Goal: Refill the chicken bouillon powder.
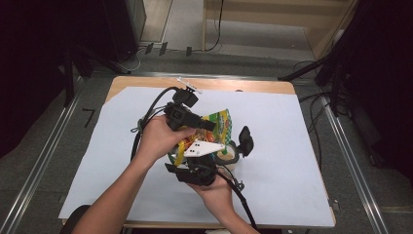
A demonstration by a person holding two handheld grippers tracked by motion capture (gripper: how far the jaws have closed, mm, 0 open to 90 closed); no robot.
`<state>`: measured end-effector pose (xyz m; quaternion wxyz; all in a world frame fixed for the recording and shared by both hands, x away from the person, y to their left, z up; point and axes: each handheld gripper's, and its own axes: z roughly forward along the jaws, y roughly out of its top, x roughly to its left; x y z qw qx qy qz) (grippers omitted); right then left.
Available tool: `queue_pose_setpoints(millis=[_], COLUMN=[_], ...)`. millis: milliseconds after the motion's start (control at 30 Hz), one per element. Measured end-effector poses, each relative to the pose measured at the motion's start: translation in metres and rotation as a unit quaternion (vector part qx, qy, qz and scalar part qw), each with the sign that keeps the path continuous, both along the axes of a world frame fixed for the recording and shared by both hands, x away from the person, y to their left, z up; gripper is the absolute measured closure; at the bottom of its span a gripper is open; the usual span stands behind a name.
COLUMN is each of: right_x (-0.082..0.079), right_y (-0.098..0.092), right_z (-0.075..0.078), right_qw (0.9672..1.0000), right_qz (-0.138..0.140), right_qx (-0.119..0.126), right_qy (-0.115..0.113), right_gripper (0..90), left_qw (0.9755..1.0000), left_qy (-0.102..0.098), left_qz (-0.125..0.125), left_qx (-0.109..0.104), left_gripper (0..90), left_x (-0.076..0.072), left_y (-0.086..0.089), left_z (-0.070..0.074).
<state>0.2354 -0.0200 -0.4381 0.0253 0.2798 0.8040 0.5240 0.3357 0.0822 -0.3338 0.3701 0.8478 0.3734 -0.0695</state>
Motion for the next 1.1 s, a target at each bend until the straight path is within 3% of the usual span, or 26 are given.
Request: queue_pose_setpoints(millis=[667,1100], right_x=[-0.0049,-0.0048], right_y=[0.002,0.0021], right_z=[0.0051,0.0032], right_qw=[0.9999,0.9999], right_qz=[0.001,-0.001], right_qx=[-0.009,-0.007], right_qy=[-0.008,-0.012], right_gripper=[65.0,65.2], left_qw=[0.9997,0.9999], left_qy=[0.021,0.01], left_qz=[0.007,0.005], left_qx=[-0.008,-0.002], left_gripper=[76.0,75.6], left_x=[0.0091,0.0047], left_y=[0.0068,0.0035], left_z=[-0.0058,-0.0032])
